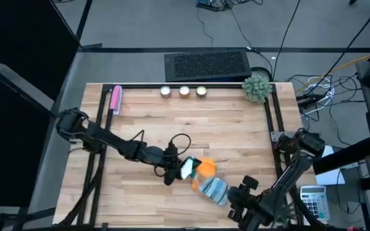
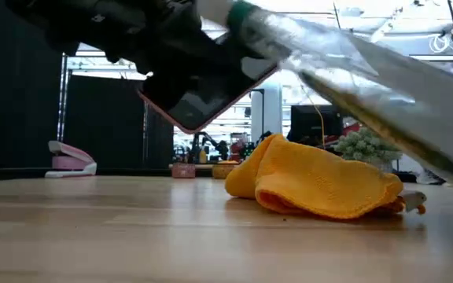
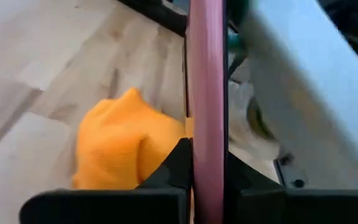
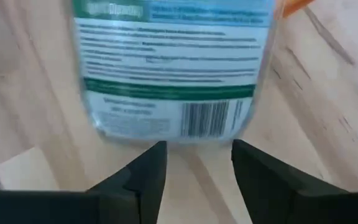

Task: Apply microfiber cloth
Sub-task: Spray the front side of the pink cellphone using the spray bottle

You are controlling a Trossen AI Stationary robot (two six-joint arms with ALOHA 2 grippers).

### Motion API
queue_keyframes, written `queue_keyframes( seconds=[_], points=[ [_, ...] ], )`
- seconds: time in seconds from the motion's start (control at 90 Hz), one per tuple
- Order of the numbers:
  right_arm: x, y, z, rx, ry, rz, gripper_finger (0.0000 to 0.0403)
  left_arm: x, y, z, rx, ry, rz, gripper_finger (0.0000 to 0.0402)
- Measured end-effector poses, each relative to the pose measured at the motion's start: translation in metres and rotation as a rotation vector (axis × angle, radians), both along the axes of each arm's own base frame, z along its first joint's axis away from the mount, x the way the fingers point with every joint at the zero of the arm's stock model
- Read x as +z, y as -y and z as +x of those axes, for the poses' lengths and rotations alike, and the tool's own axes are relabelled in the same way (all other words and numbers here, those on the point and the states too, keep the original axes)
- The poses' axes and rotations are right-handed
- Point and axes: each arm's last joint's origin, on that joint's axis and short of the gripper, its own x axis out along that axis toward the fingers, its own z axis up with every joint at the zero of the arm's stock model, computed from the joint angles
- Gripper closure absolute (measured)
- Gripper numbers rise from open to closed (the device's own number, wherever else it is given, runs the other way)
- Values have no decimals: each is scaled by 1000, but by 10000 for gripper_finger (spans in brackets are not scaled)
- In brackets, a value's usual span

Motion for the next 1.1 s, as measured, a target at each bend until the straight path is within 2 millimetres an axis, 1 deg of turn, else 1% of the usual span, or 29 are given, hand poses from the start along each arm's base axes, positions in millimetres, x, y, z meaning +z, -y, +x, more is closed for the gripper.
queue_keyframes(
  seconds=[0.067,0.144,0.3,0.456,0.6,0.756,0.978,1.033,1.1],
  points=[
    [-6,2,5,-14,-4,-18,236,3,2,4,-15,7,-9,390],
    [-11,4,8,-23,-3,-40,236,12,4,7,-28,35,-21,390],
    [-14,8,21,-44,55,-39,236,26,8,10,-33,69,-46,390],
    [-15,20,39,-44,60,-44,236,32,8,14,-11,67,-88,390],
    [-15,33,51,-46,52,-66,236,38,7,18,-1,82,-90,389],
    [-15,42,62,-41,58,-70,236,46,5,22,7,105,-96,389],
    [-12,48,64,-19,51,-105,236,45,-2,24,37,106,-82,389],
    [-5,50,59,-2,24,-116,236,45,-5,24,41,98,-64,389],
    [9,51,50,0,26,-124,236,47,-8,22,52,86,-55,389]
  ],
)
